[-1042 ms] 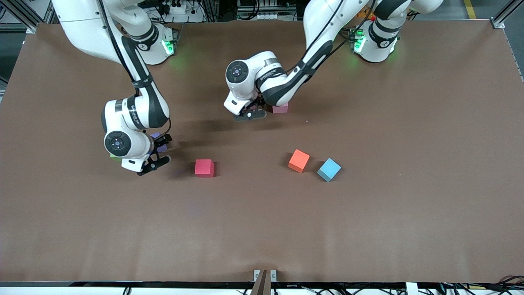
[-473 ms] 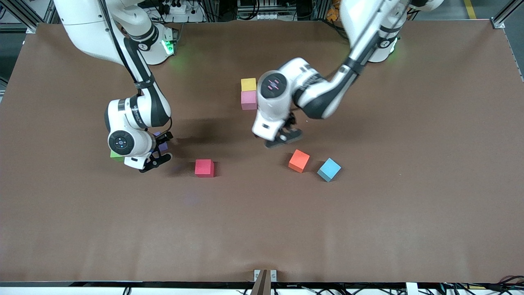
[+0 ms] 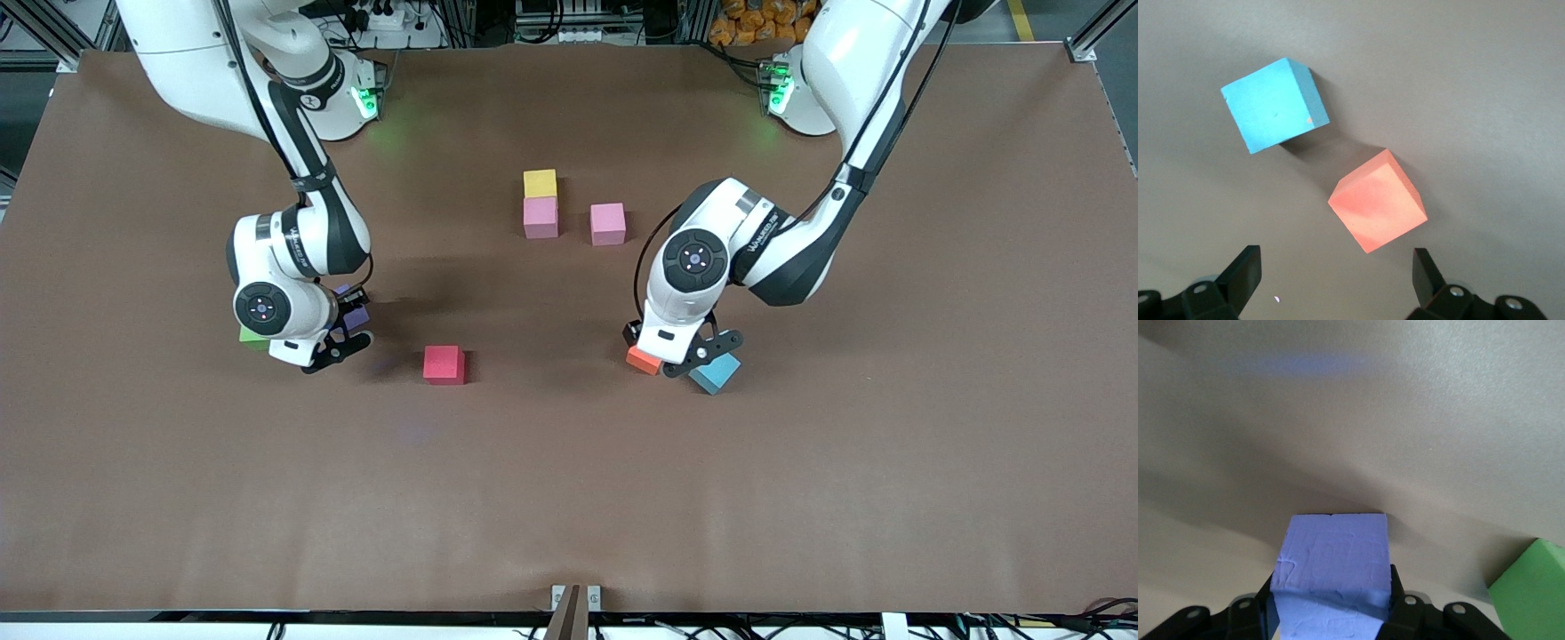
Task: Arrange blocks into number 1
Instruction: 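Grasp the orange cube with the left gripper while the right gripper carries purple, then place the purple cube with the right gripper while the left gripper lifts orange, then grasp the red cube with the right gripper while the left gripper carries orange, then place the orange cube against the purple cube with the left gripper, then place the red cube with the right gripper while the left gripper withdraws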
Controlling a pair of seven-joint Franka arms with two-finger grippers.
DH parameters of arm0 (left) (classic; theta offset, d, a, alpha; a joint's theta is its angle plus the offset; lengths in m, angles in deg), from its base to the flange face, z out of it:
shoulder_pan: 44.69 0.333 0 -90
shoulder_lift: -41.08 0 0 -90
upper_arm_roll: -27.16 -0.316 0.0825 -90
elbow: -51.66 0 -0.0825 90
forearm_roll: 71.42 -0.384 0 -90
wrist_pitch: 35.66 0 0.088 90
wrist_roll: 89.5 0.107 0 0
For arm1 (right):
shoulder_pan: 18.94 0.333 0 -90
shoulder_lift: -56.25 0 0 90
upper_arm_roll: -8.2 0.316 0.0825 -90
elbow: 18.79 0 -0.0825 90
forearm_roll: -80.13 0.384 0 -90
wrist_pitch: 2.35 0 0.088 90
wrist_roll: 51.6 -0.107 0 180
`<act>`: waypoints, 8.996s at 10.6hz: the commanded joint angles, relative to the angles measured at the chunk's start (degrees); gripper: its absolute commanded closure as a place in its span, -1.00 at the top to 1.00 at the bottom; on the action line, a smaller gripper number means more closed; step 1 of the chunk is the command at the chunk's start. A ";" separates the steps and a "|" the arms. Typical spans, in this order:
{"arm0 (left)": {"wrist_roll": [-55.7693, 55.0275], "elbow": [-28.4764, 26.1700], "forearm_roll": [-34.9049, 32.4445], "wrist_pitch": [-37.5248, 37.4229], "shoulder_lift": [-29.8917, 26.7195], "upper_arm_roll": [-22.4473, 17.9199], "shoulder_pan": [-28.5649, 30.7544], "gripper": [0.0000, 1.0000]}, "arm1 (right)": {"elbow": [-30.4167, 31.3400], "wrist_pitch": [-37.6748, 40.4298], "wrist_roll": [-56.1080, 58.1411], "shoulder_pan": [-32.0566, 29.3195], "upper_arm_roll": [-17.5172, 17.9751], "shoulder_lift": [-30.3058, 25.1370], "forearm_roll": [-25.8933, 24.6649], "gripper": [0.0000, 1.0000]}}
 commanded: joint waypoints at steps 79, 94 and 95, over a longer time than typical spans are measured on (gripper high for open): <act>33.41 2.92 -0.96 -16.12 -13.33 3.42 23.27 1.00 | -34.99 10.40 -32.30 23.69 -12.57 17.22 23.73 -0.10; 61.85 2.39 9.07 -25.99 -32.77 -17.93 13.00 1.00 | -31.40 9.63 -41.70 36.96 -11.43 19.85 29.26 -0.02; 61.95 2.39 8.99 -25.99 -33.12 -18.11 13.00 1.00 | -31.31 9.71 -41.70 36.96 -11.43 19.85 29.17 0.00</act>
